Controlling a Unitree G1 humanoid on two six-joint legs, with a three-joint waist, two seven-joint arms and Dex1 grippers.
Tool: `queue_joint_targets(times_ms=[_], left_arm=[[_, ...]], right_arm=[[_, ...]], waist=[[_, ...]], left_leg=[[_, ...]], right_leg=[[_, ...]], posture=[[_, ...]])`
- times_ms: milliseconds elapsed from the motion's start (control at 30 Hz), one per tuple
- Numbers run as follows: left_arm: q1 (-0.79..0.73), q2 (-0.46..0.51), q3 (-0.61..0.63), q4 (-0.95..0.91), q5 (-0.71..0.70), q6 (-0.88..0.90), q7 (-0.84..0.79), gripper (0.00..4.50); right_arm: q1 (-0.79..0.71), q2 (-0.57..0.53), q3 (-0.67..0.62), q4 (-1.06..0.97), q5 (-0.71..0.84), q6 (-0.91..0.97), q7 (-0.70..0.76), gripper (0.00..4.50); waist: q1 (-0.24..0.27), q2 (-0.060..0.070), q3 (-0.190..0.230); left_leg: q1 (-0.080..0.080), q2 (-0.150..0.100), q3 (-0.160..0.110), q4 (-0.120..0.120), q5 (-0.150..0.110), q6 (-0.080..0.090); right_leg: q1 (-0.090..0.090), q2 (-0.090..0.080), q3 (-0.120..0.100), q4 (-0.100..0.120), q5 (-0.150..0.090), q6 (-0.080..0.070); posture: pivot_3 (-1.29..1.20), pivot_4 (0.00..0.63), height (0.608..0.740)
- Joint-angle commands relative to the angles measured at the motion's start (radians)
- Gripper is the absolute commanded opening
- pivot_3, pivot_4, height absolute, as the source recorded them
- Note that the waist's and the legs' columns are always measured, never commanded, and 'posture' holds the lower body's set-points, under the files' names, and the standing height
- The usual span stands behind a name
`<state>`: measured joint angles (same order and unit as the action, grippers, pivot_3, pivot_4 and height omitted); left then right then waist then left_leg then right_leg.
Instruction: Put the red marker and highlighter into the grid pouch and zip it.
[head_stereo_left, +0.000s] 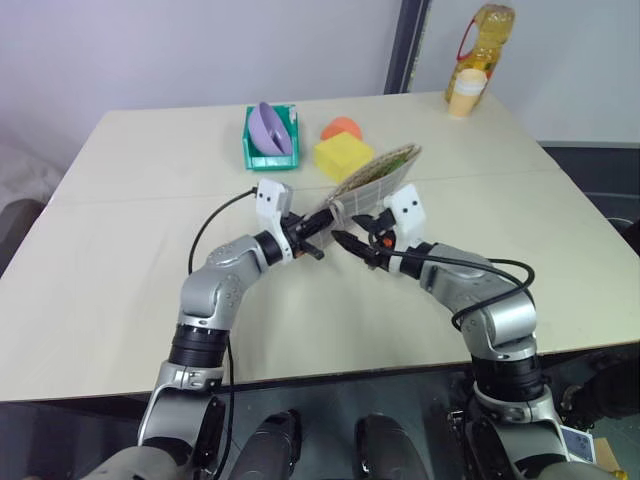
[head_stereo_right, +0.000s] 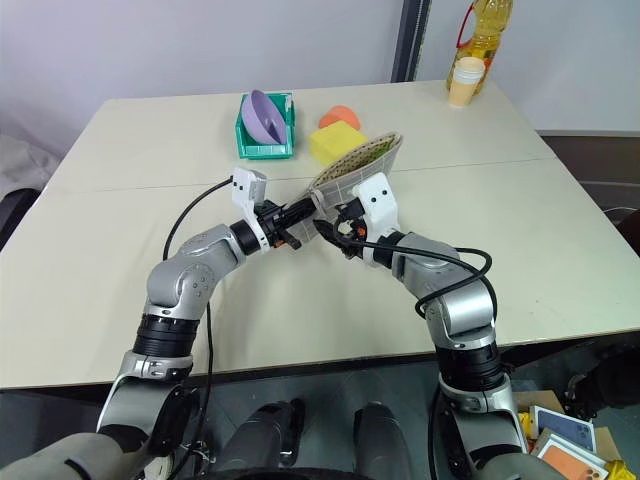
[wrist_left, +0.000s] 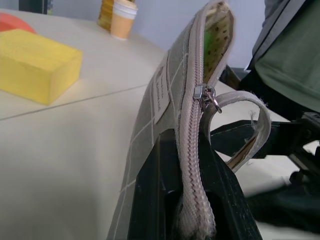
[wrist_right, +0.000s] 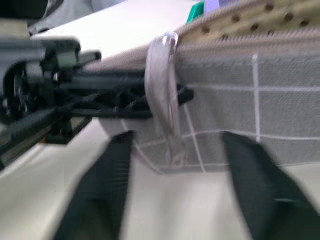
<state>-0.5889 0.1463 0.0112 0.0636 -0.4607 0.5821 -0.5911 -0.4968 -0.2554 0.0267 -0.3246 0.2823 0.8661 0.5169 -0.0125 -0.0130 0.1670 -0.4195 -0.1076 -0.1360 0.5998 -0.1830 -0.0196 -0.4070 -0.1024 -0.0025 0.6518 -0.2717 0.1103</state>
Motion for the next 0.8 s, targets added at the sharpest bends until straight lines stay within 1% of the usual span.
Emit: queue_joint_targets(times_ms=[33, 67, 200, 433, 533, 633, 700, 800], left_arm=[[0.002, 0.005, -0.009, -0.061, -0.003, -0.015, -0.001, 0.0], [0.004, 0.005, -0.008, -0.063, -0.002, -0.017, 0.001, 0.0], [0.01, 0.014, -0.015, -0.071, 0.015, -0.042, 0.002, 0.0], [0.022, 0.077, -0.054, -0.048, 0.113, -0.171, -0.026, 0.0], [0.033, 0.133, -0.072, -0.031, 0.17, -0.249, -0.056, 0.0], [0.044, 0.165, -0.065, -0.022, 0.181, -0.277, -0.079, 0.0], [0.056, 0.186, -0.066, -0.02, 0.187, -0.291, -0.092, 0.0], [0.072, 0.203, -0.061, -0.018, 0.192, -0.301, -0.102, 0.0]], right_arm=[[-0.029, -0.001, -0.017, -0.012, 0.026, -0.02, -0.011, 0.57], [-0.03, -0.004, -0.019, -0.01, 0.03, -0.02, -0.013, 0.03], [-0.034, -0.026, -0.035, -0.012, 0.039, -0.021, -0.016, 0.03], [-0.08, -0.11, -0.105, 0.026, 0.003, -0.063, -0.071, 0.03], [-0.113, -0.175, -0.168, 0.067, -0.029, -0.089, -0.117, 0.03], [-0.123, -0.246, -0.197, 0.13, -0.08, -0.13, -0.162, 0.03], [-0.128, -0.27, -0.222, 0.169, -0.093, -0.154, -0.187, 0.03], [-0.114, -0.299, -0.221, 0.184, -0.092, -0.169, -0.168, 0.03]], waist=[[0.0, 0.0, 0.0], [0.0, 0.0, 0.0], [0.0, 0.0, 0.0], [0.001, 0.0, 0.0], [0.001, 0.0, 0.0], [0.003, 0.0, 0.0], [0.002, 0.0, 0.0], [-0.001, 0.0, 0.0]], left_leg=[[0.0, 0.0, 0.0, 0.0, 0.0, 0.0], [0.0, 0.0, 0.0, 0.0, 0.0, 0.0], [0.0, 0.0, 0.0, 0.0, 0.0, 0.0], [0.0, 0.0, 0.0, 0.0, 0.0, 0.0], [0.0, 0.0, 0.0, -0.001, 0.0, 0.0], [0.0, 0.0, 0.001, -0.001, 0.0, 0.0], [0.0, 0.0, 0.001, -0.001, 0.0, 0.0], [0.0, 0.0, 0.001, -0.002, 0.0, 0.0]], right_leg=[[0.0, 0.0, 0.0, 0.0, 0.0, 0.0], [0.0, 0.0, 0.0, 0.0, 0.0, 0.0], [0.0, 0.0, 0.0, 0.0, 0.0, 0.0], [0.0, 0.0, 0.0, 0.0, 0.0, 0.0], [0.0, 0.0, 0.0, 0.0, 0.0, 0.0], [0.0, 0.0, 0.0, -0.001, 0.0, 0.0], [0.0, -0.001, 0.0, -0.001, 0.0, 0.0], [0.0, -0.001, 0.0, -0.001, 0.0, 0.0]], posture=[[0.0, 0.15, 0.74], [0.0, 0.15, 0.74], [0.0, 0.15, 0.74], [0.0, 0.15, 0.74], [0.0, 0.15, 0.74], [0.0, 0.15, 0.74], [0.0, 0.15, 0.74], [0.0, 0.15, 0.74]])
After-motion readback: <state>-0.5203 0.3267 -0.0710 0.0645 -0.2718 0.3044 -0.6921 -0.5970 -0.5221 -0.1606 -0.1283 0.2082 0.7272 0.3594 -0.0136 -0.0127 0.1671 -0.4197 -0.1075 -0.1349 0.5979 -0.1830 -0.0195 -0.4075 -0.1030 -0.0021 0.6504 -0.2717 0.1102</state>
